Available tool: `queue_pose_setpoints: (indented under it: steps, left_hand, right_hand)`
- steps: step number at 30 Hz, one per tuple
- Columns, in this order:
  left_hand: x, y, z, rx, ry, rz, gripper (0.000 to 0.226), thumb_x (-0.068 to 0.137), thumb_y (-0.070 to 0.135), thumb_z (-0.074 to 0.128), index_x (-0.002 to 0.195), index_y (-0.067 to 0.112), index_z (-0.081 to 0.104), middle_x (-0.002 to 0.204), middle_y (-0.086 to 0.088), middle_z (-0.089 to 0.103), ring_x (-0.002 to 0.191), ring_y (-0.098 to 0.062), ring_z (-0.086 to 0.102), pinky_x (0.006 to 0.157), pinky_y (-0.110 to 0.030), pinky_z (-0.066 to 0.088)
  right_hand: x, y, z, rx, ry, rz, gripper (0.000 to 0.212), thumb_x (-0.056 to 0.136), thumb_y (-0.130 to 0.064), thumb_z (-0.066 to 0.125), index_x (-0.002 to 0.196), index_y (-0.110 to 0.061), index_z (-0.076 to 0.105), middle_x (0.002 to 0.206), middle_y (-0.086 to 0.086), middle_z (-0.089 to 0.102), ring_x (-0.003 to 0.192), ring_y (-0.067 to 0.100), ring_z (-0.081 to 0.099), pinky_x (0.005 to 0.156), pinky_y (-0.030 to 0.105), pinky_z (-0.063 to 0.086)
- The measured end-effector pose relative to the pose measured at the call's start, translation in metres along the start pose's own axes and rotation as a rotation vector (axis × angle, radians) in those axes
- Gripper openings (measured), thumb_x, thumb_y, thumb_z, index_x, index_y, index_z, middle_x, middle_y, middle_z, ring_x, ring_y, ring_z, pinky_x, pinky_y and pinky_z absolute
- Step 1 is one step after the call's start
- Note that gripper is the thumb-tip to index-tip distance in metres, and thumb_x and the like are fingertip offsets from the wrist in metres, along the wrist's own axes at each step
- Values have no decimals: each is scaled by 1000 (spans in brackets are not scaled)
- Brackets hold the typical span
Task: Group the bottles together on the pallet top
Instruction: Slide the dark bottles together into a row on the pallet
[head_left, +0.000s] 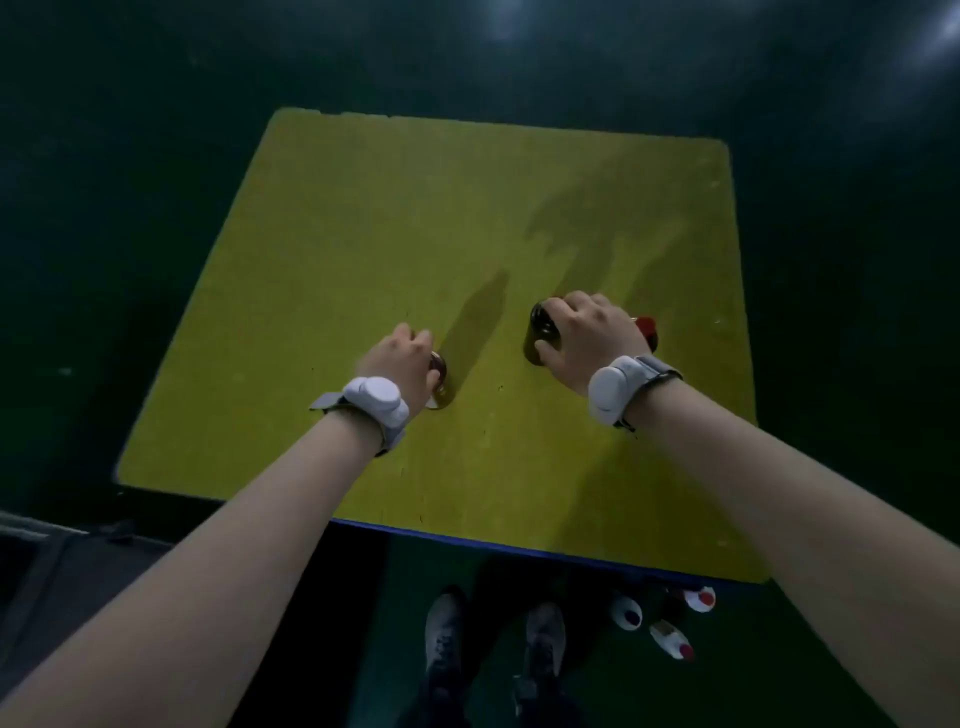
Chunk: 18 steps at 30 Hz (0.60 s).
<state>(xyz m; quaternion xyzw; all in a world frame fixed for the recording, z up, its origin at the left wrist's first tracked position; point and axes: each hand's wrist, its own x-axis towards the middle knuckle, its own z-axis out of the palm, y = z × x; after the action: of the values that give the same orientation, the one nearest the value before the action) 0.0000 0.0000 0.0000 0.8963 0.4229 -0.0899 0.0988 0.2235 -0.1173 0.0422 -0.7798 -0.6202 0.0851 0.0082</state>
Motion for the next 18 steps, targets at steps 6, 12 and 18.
queue_pose_setpoints:
  steps: [6,12,18]
  left_hand:
    - [20,-10,35,24,-64,-61,32,101,31,64,121,7,59,123,-16,51,96,-34,64,75,-41,57]
    - [33,-21,63,17,-17,-81,28,102,27,63,121,7,60,120,-16,53,96,-34,63,77,-42,58]
    - [39,-32,66,36,-19,-37,26,103,29,62,116,6,62,115,-14,57,92,-33,65,70,-39,54]
  right_hand:
    - [40,14,38,-8,-20,73,33,97,-24,57,125,-7,54,118,17,61,104,36,58,84,45,55]
    - [75,24,84,12,-118,172,55,101,-12,53,152,-5,34,138,25,49,117,42,55,97,50,51]
    - [82,19,95,27,-14,222,17,101,-2,52,118,2,56,116,23,58,103,39,59,85,46,55]
